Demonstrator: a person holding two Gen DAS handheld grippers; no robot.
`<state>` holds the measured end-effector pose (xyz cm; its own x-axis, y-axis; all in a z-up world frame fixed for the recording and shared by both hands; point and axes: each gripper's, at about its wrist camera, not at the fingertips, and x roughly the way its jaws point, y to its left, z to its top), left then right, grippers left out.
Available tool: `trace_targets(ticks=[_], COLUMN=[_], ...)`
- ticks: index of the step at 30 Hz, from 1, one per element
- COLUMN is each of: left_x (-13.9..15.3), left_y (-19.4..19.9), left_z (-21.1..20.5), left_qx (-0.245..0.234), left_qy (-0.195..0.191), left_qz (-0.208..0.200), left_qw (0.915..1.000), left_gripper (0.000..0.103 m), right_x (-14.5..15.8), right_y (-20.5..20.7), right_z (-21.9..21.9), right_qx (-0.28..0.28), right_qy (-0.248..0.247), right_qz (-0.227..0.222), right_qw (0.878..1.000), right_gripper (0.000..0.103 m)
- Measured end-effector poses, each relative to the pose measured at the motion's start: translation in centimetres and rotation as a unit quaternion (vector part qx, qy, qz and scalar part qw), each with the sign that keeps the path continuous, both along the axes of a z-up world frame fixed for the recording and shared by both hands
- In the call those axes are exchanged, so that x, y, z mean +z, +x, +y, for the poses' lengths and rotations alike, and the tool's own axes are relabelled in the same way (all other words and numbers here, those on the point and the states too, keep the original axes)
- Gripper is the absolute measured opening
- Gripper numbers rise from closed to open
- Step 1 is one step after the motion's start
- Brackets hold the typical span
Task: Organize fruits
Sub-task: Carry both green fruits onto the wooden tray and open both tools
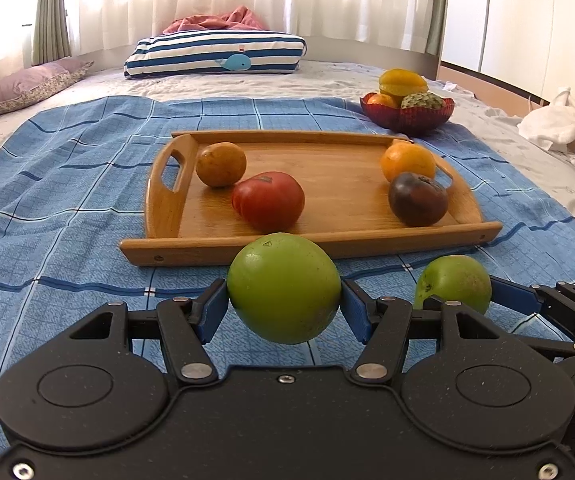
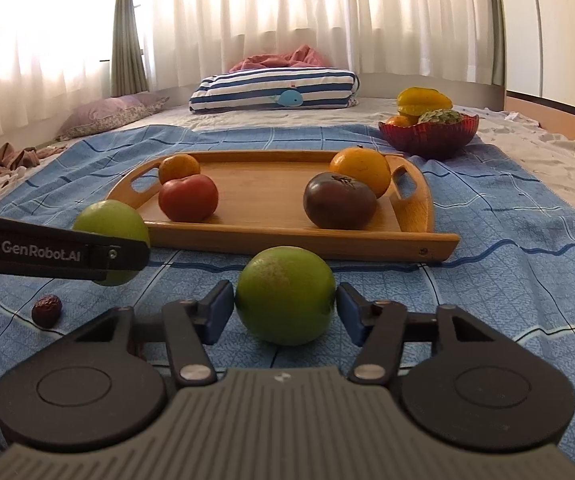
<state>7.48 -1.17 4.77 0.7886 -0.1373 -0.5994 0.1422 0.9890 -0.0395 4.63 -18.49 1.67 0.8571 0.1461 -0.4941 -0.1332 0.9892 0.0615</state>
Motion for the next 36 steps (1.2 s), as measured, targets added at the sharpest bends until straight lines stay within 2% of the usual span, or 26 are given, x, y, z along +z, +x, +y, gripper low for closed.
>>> trace_targets(ticks=[12, 15, 16, 17, 18, 19, 20, 21, 23, 25, 27, 29, 36], left_x=[1.6, 2.2, 2.4, 2.5, 2.5, 2.6, 2.6, 2.6, 2.5, 2.3, 2.0, 1.6, 1.4], left_y=[1.4, 2.2, 2.5, 2.8, 3.2, 3.5, 3.9, 4.1, 4.3, 4.3, 4.4, 4.6, 4.7], left_z=[1.8, 2.4, 2.5, 2.7, 2.9, 3.1, 3.2, 3.3, 3.7, 3.8, 3.7, 3.7, 3.6], left_qx=[0.028, 0.036, 0.040, 0.043, 0.047, 0.051, 0.056, 0.059, 0.060, 0.057, 0.056, 0.057, 0.056], left_qy=[-0.001, 0.002, 0.004, 0.005, 0.005, 0.005, 0.004, 0.001, -0.005, -0.006, -0.004, -0.007, -0.012], left_qz=[-0.025, -0.035, -0.038, -0.041, -0.042, -0.042, -0.041, -0.040, -0.038, -0.037, -0.032, -0.026, -0.023], left_qw=[0.9993, 0.9987, 0.9985, 0.9982, 0.9980, 0.9978, 0.9976, 0.9975, 0.9975, 0.9977, 0.9979, 0.9980, 0.9981], left_gripper=[0.059, 0.059, 0.059, 0.059, 0.059, 0.059, 0.059, 0.059, 0.059, 0.059, 0.059, 0.059, 0.059], right_x=[0.7, 1.4, 1.7, 2.2, 2.7, 3.0, 3.3, 3.3, 2.9, 2.4, 2.3, 2.2, 1.6], right_y=[0.0, 0.1, 0.1, 0.1, 0.3, 0.7, 1.3, 1.5, 1.9, 1.2, 0.4, 0.1, 0.0], right_z=[-0.9, -1.4, -1.7, -1.9, -2.0, -2.1, -2.2, -2.4, -2.8, -3.0, -2.7, -2.1, -0.5], right_qx=[-0.019, -0.028, -0.033, -0.040, -0.048, -0.048, -0.035, -0.040, -0.043, -0.036, -0.027, -0.014, 0.020], right_qy=[0.034, 0.037, 0.038, 0.036, 0.029, 0.019, 0.011, 0.015, 0.023, 0.028, 0.020, 0.014, 0.029], right_qz=[-0.005, -0.017, -0.024, -0.034, -0.036, -0.032, -0.023, -0.022, -0.006, -0.013, -0.022, -0.024, -0.011], right_qw=[0.999, 0.999, 0.998, 0.998, 0.998, 0.998, 0.999, 0.999, 0.999, 0.999, 0.999, 1.000, 0.999], right_gripper=[0.058, 0.053, 0.034, 0.008, 0.015, 0.018, 0.036, 0.046, 0.051, 0.054, 0.065, 0.071, 0.075])
